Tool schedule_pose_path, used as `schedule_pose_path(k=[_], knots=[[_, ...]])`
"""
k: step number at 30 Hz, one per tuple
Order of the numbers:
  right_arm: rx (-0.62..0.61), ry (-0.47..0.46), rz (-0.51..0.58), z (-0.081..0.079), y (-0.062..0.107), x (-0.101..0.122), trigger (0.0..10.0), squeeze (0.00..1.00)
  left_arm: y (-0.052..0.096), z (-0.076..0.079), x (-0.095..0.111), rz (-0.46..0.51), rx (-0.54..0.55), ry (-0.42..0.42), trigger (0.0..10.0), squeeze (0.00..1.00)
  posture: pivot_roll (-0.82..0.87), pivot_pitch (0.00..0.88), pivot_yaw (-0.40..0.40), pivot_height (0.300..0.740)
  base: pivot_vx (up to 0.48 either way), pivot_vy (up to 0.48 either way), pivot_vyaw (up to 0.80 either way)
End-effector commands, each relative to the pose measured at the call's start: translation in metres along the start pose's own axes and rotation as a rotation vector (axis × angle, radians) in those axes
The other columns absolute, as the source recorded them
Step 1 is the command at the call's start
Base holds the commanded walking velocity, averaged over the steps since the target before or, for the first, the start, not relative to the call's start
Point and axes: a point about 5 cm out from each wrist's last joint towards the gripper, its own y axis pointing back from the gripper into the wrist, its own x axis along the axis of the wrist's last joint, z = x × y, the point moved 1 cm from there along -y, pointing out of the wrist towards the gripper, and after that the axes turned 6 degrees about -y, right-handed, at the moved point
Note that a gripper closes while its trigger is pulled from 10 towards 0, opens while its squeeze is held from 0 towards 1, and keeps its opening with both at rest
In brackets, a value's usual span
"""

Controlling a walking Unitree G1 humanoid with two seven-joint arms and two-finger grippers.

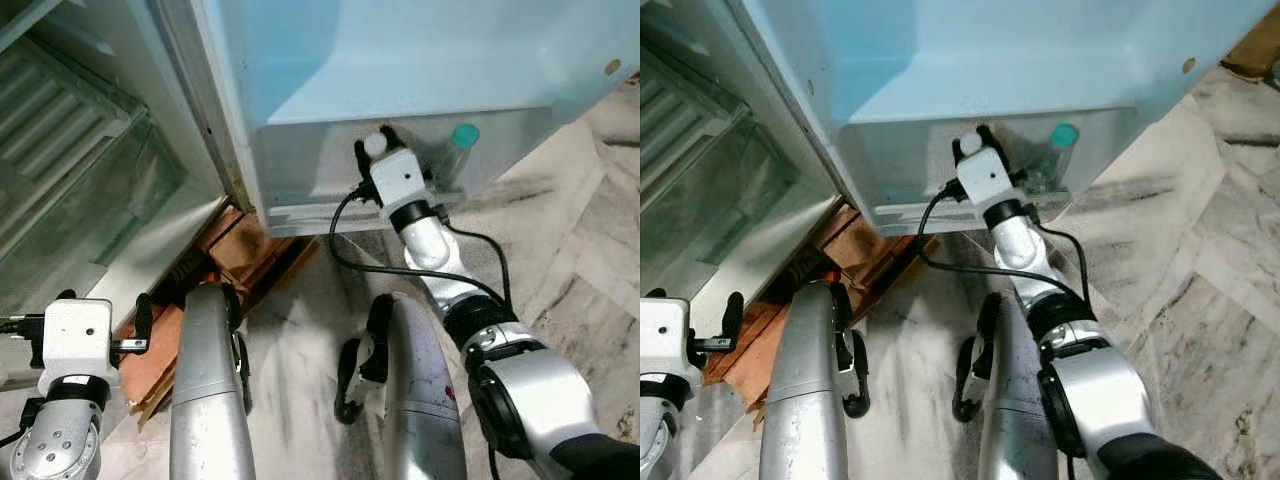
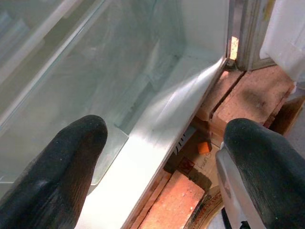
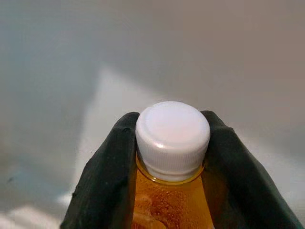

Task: Restocking fridge

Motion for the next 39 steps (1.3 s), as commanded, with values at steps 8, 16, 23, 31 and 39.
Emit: schedule_pose_path(k=[8,16,23,31,39], knots=[[-0.139,-0.044,-0.17,0.015,0.016,-0.03,10.0,0.0,0.0,-0.001,-0.004,-0.034,-0.017,-0.019,10.0,0.0,0.33,0.432,-0.029,0.552,0.0,0.0,0.0],[-0.292,-0.087,-0.156,0.04,0.012,-0.024,10.0,1.0,-0.002,0.004,-0.002,-0.03,-0.04,-0.019,10.0,0.0,0.32,0.42,-0.02,0.552,0.0,0.0,0.0],[-0.313,-0.073,-0.128,0.049,0.005,-0.016,10.0,1.0,-0.011,0.006,0.001,-0.012,-0.046,-0.014,10.0,0.0,0.3,0.395,-0.02,0.552,0.0,0.0,0.0],[-0.304,-0.087,-0.06,0.055,-0.009,0.004,10.0,1.0,-0.02,0.01,0.004,0.01,-0.046,-0.003,10.0,0.0,0.29,0.37,-0.029,0.552,0.0,0.0,0.0],[-0.228,-0.105,-0.048,0.042,-0.01,0.006,10.0,1.0,-0.035,0.016,0.01,0.042,-0.044,0.01,10.0,0.0,0.25,0.336,-0.028,0.552,0.0,0.0,0.0]])
